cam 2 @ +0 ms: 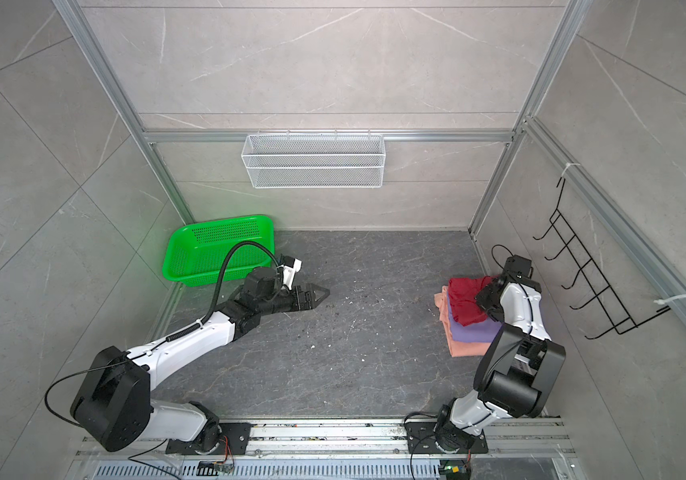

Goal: Fold and stack the t-shirts
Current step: 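Lower the red bundle onto the lavender and peach stack and open the right gripper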

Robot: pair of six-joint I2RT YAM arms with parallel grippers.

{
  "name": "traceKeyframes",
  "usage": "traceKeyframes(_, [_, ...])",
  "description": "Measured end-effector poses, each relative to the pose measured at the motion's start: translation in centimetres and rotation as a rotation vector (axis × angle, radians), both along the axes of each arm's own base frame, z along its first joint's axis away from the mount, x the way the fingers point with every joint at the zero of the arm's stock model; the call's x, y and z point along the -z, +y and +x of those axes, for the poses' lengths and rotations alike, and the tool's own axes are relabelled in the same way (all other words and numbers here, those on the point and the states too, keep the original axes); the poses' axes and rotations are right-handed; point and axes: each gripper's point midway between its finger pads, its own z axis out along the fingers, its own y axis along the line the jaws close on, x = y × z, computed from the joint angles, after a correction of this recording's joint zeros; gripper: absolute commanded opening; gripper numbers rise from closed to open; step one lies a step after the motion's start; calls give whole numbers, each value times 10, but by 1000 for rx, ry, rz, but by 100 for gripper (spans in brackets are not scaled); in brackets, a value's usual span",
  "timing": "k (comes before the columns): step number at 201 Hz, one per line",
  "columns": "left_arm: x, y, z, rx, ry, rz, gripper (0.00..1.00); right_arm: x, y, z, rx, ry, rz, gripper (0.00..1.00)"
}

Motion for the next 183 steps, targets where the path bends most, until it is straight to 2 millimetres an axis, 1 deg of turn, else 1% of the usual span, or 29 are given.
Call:
traceKeyframes(7, [0,0,0,0,-1,-1,100,2,0,-3,11,1,4,39])
traceKeyframes(31, [-2,0,1,0,-7,-4,100,5,-3,-9,41,0,11,37])
traceKeyframes(36, [-2,-1,1,0,-8,-5,100,5,-4,-10,47,-3,11,35])
traceKeyframes(50, [-3,-1,1,0,-11,-8,100,5,-5,-11,61,-11,11,21])
traceKeyframes(71, [-2,-1,2,1,-11,-8,100,3,-6,-13,74,-28,10,12])
traceKeyframes(77, [-1,-2,2,2,-9,-8,100,2,-6,-13,78,-34,12,11])
traceKeyframes(100, [2,-4,1,15,-2,-12,100,-4,-7,-14,80,-51,5,10])
traceKeyframes(105, [3,-5,2,17,1,-12,100,-6,-7,-14,80,-53,3,12])
traceKeyframes(109, [3,-5,2,17,2,-12,100,-7,-7,-14,80,-55,2,16])
traceKeyframes(124, [5,-6,2,18,7,-13,100,-10,-7,-16,83,-58,-5,39])
traceKeyframes(137, [6,-6,2,20,11,-14,100,-10,-8,-20,92,-47,-9,43])
traceKeyframes(143, [6,-6,2,19,10,-15,100,-9,-10,-22,100,-38,-11,47])
traceKeyframes(150, [6,-6,2,20,10,-16,100,-8,-11,-24,107,-30,-13,53])
traceKeyframes(153, [6,-6,3,20,9,-17,100,-8,-12,-25,113,-27,-15,59])
traceKeyframes(155, [5,-6,3,20,9,-17,100,-8,-12,-26,120,-27,-15,62])
traceKeyframes(158, [5,-7,3,20,8,-17,100,-8,-13,-28,116,-23,-20,63])
traceKeyframes(171, [5,-7,3,20,8,-18,100,-11,-14,-35,138,-20,-30,64])
traceKeyframes(183, [5,-7,3,19,10,-19,100,-19,-13,-41,151,-30,-46,64])
